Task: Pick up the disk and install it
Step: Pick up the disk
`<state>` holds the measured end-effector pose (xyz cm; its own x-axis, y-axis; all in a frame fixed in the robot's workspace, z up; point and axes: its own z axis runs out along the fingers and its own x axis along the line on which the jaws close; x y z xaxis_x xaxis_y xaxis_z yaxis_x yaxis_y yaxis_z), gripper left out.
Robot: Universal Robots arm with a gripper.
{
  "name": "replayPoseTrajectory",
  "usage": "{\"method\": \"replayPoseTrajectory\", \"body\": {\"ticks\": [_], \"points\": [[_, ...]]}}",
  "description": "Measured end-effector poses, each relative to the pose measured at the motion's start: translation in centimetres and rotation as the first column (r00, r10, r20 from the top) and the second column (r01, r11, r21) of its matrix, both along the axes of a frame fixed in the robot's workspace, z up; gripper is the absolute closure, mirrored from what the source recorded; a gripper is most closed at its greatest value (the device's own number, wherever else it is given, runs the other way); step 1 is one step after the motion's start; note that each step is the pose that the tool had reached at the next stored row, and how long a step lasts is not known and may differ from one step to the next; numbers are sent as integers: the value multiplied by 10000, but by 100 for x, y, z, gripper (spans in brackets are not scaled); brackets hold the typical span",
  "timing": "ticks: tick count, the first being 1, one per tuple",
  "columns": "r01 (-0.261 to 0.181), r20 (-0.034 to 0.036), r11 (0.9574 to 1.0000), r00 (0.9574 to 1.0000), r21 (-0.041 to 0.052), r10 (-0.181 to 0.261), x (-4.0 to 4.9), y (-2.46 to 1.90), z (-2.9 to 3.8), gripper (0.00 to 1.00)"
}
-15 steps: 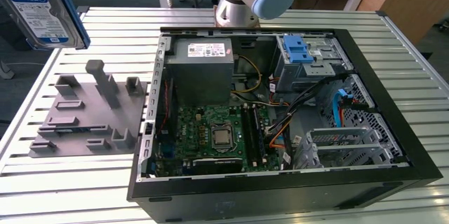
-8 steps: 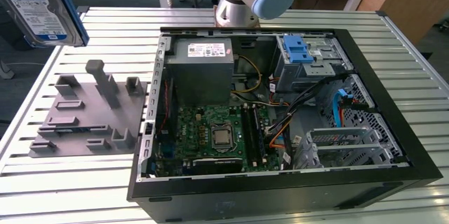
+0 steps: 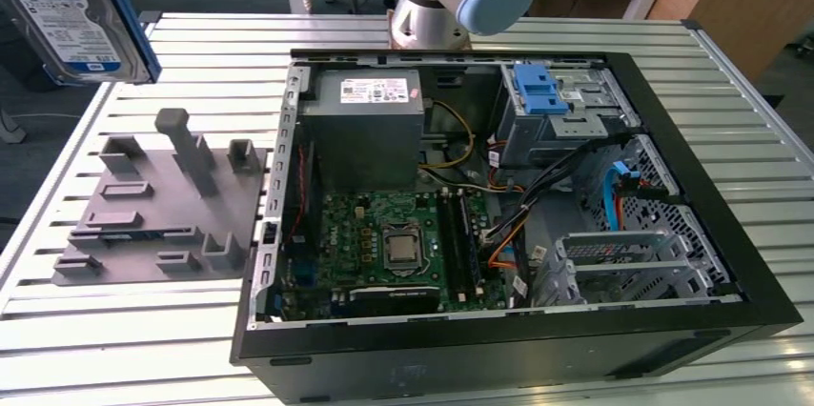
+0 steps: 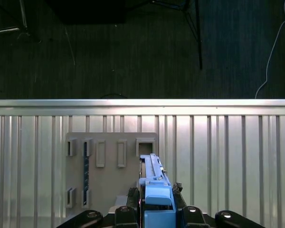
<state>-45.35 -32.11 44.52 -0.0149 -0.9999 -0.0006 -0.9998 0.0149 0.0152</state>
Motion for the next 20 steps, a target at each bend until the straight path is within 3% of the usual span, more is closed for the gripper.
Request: {"method": "replayPoseTrajectory", "body": {"ticks": [13,20], "points": [[0,2,10000,10000,-14,0,0,0,147,63],[0,3,10000,10000,-15,0,0,0,158,63]]}}
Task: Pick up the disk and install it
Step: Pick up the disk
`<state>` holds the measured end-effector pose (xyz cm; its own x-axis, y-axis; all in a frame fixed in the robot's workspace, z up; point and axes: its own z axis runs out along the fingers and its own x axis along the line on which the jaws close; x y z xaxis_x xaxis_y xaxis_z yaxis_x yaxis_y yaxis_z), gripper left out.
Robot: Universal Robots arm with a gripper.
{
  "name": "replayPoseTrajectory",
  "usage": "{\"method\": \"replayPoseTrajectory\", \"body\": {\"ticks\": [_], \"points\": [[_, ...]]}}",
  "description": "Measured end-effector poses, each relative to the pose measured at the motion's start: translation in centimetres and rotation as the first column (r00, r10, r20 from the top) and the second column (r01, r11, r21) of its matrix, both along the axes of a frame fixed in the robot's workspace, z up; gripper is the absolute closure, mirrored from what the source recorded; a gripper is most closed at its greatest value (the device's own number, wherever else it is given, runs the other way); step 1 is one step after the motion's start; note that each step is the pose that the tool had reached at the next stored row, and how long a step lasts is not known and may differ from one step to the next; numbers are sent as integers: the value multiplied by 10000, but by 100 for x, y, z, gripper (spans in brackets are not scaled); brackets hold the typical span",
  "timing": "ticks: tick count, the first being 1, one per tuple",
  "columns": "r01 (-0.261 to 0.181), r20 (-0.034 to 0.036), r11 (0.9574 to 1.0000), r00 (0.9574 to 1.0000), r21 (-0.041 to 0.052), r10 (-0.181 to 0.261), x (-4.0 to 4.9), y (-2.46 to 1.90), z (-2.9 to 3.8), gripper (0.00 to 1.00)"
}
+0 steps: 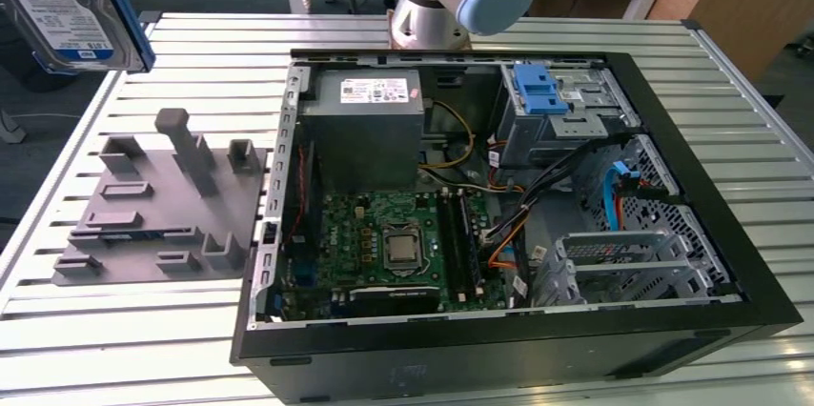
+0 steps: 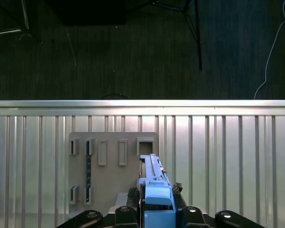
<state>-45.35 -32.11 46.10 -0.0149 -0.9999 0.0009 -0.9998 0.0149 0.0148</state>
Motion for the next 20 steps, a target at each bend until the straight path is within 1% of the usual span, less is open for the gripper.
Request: {"method": "replayPoseTrajectory", "body": {"ticks": [3,6,10,16,20], "points": [[1,-2,10000,10000,-1,-1,4,1,2,63],[0,-1,10000,10000,-1,0,29,0,1,63],[1,0,10000,10000,-4,-1,29,0,11,63],[0,0,10000,10000,-5,0,30,0,114,63],[0,-1,10000,10000,-5,0,30,0,169,63]]}}
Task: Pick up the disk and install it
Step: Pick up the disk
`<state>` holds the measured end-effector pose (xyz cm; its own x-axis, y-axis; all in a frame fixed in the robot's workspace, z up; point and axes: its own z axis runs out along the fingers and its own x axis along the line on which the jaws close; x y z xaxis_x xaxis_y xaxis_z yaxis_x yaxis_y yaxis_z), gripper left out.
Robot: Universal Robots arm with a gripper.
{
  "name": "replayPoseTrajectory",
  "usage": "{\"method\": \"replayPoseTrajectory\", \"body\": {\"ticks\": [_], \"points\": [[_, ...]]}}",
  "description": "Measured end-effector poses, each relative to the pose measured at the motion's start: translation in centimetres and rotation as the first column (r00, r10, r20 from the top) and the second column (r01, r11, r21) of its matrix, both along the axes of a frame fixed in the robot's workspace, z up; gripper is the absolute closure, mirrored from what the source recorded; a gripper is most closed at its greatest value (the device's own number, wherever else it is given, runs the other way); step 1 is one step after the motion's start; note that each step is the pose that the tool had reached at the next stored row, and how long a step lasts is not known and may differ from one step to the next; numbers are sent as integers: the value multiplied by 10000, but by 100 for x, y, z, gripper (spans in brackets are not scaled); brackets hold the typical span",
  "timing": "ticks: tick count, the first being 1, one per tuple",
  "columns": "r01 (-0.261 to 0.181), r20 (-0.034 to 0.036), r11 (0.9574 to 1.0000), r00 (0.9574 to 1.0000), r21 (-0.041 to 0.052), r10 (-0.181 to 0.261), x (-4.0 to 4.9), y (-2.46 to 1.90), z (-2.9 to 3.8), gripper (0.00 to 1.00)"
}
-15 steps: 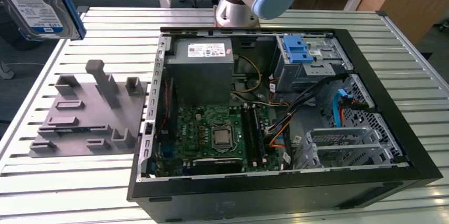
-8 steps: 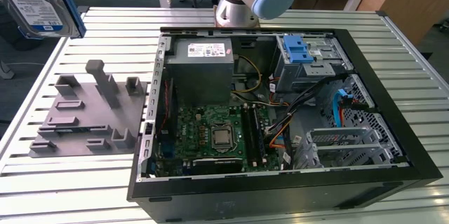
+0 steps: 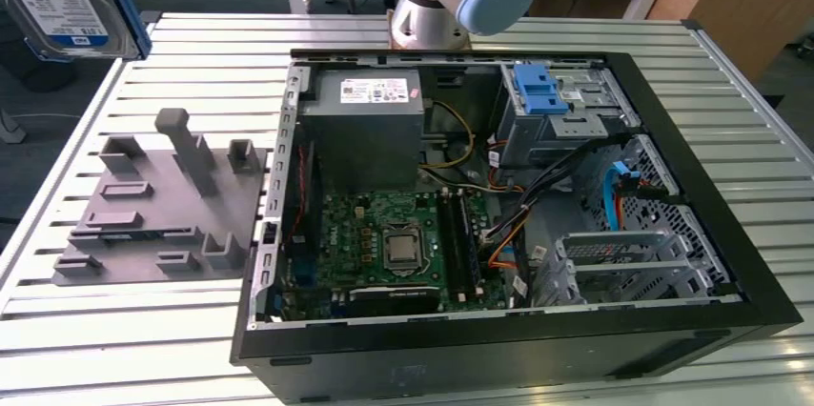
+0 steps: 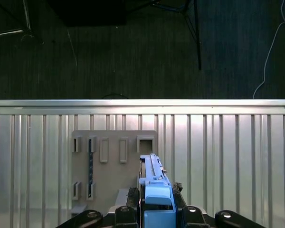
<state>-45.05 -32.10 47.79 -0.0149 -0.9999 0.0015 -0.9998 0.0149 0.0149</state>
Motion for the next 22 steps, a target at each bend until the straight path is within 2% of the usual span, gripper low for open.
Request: {"method": "replayPoseTrajectory", "body": {"ticks": [6,14,22], "points": [[-1,1,10000,10000,1,1,1,0,9,63],[0,1,10000,10000,1,0,62,0,9,63],[0,-1,10000,10000,0,0,75,0,18,63]]}}
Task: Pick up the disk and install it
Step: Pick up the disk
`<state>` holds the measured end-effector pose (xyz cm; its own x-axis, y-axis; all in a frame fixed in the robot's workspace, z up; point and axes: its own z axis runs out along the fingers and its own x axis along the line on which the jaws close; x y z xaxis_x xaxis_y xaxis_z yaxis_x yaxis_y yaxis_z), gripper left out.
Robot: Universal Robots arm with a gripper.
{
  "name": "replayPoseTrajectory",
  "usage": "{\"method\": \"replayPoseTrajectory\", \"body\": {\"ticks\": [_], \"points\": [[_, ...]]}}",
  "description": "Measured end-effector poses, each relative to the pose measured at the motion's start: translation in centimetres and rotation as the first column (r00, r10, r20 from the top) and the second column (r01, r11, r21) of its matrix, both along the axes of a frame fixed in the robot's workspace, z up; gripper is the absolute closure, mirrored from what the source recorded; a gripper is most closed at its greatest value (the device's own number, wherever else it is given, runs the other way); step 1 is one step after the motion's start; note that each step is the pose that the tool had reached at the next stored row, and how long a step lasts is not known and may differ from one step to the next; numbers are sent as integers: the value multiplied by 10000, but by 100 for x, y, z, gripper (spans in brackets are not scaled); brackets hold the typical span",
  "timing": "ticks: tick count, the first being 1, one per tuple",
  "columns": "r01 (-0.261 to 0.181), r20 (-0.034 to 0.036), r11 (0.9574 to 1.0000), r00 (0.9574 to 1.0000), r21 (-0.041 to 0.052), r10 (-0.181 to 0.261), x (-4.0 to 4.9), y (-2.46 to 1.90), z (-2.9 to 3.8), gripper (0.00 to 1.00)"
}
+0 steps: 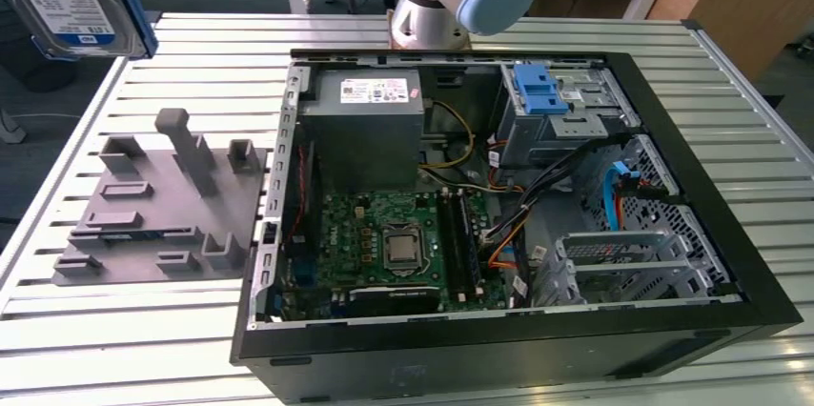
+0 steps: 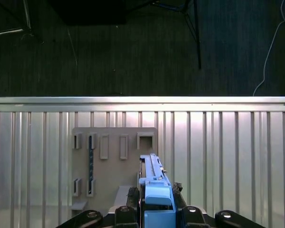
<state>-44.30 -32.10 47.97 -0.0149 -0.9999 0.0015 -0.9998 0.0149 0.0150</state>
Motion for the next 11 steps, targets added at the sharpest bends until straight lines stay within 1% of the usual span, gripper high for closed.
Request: {"method": "replayPoseTrajectory", "body": {"ticks": [4,6,11], "points": [[0,0,10000,10000,-1,0,0,0,66,63],[0,1,10000,10000,0,0,0,0,87,63],[0,1,10000,10000,0,0,0,0,94,63]]}}
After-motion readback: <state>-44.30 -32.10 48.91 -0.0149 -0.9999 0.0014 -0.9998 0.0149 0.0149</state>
